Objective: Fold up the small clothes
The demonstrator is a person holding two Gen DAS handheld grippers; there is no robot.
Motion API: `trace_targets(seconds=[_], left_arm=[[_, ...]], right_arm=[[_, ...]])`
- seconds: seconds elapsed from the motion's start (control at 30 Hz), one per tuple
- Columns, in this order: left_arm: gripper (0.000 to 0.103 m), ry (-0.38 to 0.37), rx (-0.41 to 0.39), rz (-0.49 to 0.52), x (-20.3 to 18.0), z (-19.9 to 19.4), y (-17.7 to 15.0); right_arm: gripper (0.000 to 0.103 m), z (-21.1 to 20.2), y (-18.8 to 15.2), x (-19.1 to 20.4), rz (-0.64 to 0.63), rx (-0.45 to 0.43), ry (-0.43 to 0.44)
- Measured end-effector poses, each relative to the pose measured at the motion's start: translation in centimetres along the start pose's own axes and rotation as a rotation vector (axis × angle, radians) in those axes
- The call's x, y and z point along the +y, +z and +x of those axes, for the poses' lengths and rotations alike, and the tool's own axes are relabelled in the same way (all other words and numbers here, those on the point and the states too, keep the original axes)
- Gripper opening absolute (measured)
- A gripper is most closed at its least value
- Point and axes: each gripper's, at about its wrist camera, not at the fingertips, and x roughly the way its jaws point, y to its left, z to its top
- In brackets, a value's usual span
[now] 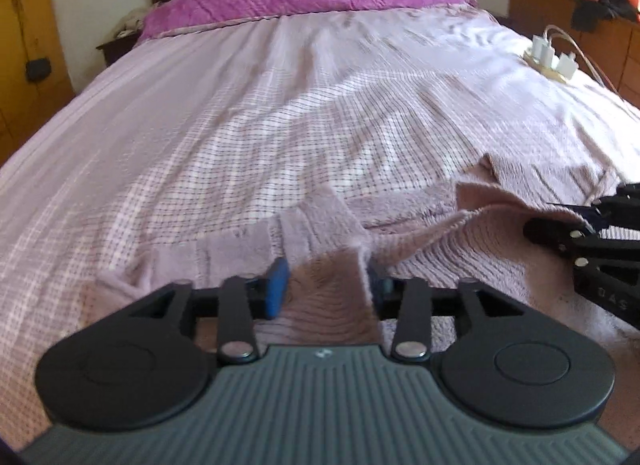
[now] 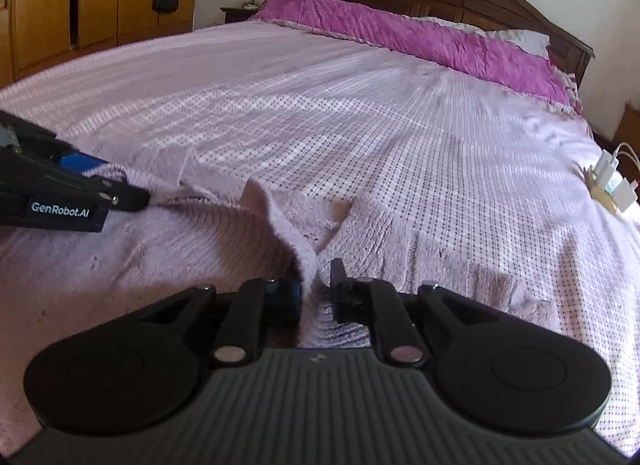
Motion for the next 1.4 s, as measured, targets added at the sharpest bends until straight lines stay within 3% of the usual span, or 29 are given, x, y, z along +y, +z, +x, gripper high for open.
trace_targets(seconds=[0.27,0.47,0.63,0.87,0.97,1.13,1.4], left_arm=[[0.049,-0.026,-0.039,-0.03,2.4,-4.8,0.4],[0.05,0.018,-0.059,0.031,3.1,-8.1,-0.5],[0.05,0.019,-0.049,0.075,3.3,-9.8,-2.7],[0.05,0.065,-0.025,0.153,2.5,-11.3,-6.1],[0.061,0.09,-0.027,0.209,1.9,-11.8,-7.2],[0.062,0.075,-0.032,0.273,0.5,-12.4,-8.1],[0.062,0.031,-0.025,0.327,-1.3,-11.6,-9.0]], right_arm=[[0.032,-5.1,-0.5,-2.6,0.083,-0.078,0.013],[0.038,-8.9,-1.7,-4.8,0.116,-0.109,-0.02],[0.048,-11.5,-3.7,-6.1,0.13,-0.123,-0.015],[0.051,-13.8,-7.3,-5.0,0.053,-0.114,-0.035],[0.051,-14.5,-8.4,-4.5,0.034,-0.1,-0.037],[0.051,-14.9,-9.9,-3.9,0.043,-0.084,-0.022],[0.051,-14.0,-9.9,-4.5,0.235,-0.033,0.056]])
